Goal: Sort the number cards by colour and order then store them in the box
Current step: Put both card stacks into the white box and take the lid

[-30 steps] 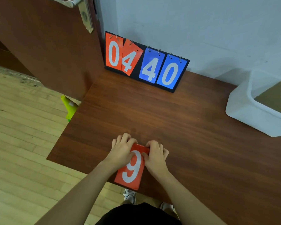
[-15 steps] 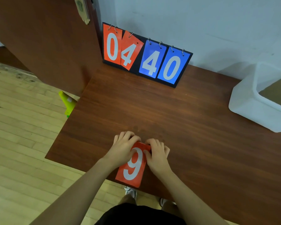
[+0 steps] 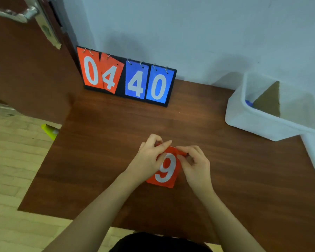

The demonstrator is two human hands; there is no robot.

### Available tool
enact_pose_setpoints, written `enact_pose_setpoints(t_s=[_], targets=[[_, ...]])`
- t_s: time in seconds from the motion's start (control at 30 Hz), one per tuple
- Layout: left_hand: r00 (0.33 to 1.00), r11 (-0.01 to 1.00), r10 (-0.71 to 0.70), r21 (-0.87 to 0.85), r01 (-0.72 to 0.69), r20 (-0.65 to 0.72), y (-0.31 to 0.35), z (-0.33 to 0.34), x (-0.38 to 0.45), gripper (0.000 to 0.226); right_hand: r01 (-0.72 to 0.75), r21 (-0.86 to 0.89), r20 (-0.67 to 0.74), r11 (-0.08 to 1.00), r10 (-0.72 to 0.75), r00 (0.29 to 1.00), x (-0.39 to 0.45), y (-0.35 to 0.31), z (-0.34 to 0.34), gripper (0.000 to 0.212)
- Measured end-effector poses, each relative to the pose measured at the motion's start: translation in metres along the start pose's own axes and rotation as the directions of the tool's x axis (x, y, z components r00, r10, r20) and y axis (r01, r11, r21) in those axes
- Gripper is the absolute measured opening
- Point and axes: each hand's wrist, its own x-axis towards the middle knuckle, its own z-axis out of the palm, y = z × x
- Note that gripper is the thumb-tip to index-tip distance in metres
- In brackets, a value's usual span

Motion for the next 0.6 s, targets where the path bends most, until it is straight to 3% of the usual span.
enact_pose_setpoints(t_s=[0.1, 0.23, 0.4, 0.6], targets=[[0.99, 0.99, 0.135, -0.031, -0.136, -0.028, 0.045, 0.006, 0.05, 0.043, 0.011, 0.009, -0.069, 1.0, -0.01, 0.998, 0.026, 0.002, -0.065, 0.022], [0.987, 0.981, 0.143, -0.124, -0.152, -0.078, 0.117, 0.023, 0.113, 0.034, -0.009, 0.062, -0.159, 0.998, 0.019, 0.987, 0.055, 0.012, -0.152, 0.017], [0.956, 0.961, 0.238, -0.1, -0.257, -0.171, 0.197, 0.063, 0.185, 0.022, 0.103, -0.02, -0.299, 0.994, -0.105, 0.948, 0.087, 0.039, -0.25, 0.018], [0.93, 0.948, 0.271, -0.098, -0.302, -0.248, 0.275, 0.1, 0.269, 0.024, 0.182, -0.114, -0.423, 0.977, -0.213, 0.881, 0.13, 0.071, -0.345, 0.022]])
